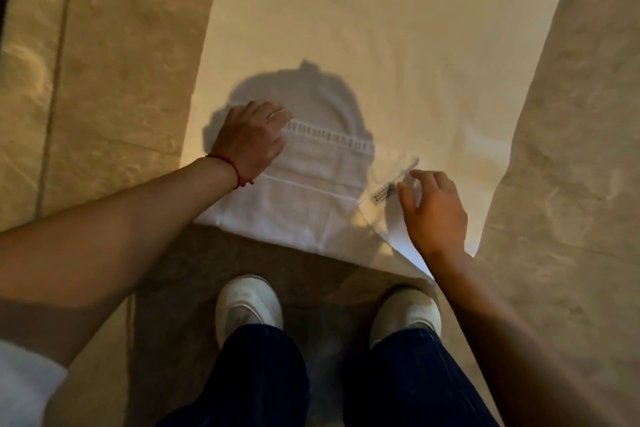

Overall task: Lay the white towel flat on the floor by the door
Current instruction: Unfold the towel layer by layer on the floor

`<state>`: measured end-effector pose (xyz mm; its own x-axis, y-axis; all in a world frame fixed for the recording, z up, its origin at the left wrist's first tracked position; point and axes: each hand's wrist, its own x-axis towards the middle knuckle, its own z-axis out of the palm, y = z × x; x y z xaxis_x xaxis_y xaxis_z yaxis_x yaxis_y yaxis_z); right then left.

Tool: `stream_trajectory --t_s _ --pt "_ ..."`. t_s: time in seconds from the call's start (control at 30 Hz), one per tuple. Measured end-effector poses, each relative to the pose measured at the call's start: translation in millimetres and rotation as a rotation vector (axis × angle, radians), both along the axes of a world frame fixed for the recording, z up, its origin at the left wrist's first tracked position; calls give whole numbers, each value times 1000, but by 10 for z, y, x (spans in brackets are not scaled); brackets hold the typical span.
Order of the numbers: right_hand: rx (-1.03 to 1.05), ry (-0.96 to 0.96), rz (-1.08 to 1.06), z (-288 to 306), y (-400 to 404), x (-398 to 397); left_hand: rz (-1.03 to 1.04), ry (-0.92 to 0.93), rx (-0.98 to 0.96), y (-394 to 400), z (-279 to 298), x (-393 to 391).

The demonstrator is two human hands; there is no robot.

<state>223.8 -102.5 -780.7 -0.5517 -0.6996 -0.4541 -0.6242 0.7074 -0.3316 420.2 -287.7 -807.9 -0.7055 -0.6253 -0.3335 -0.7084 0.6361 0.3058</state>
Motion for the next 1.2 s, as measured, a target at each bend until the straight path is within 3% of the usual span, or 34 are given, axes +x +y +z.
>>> stream_trajectory --t_s 0.2,0.5,0.7,0.97,1.2 --pt "0 -14 -372 -201 -131 -74 15 -45 -62 -65 -167 32" --pt "69 -93 -415 -233 -257 -145 91 -55 6 -198 -217 -15" --pt "32 -241 -416 12 -129 -341 215 47 139 -224 24 105" --pt "96 -252 -476 150 272 -527 263 95 251 -129 404 209" --pt "-101 -422 -561 362 756 -528 450 113 278 181 687 334"
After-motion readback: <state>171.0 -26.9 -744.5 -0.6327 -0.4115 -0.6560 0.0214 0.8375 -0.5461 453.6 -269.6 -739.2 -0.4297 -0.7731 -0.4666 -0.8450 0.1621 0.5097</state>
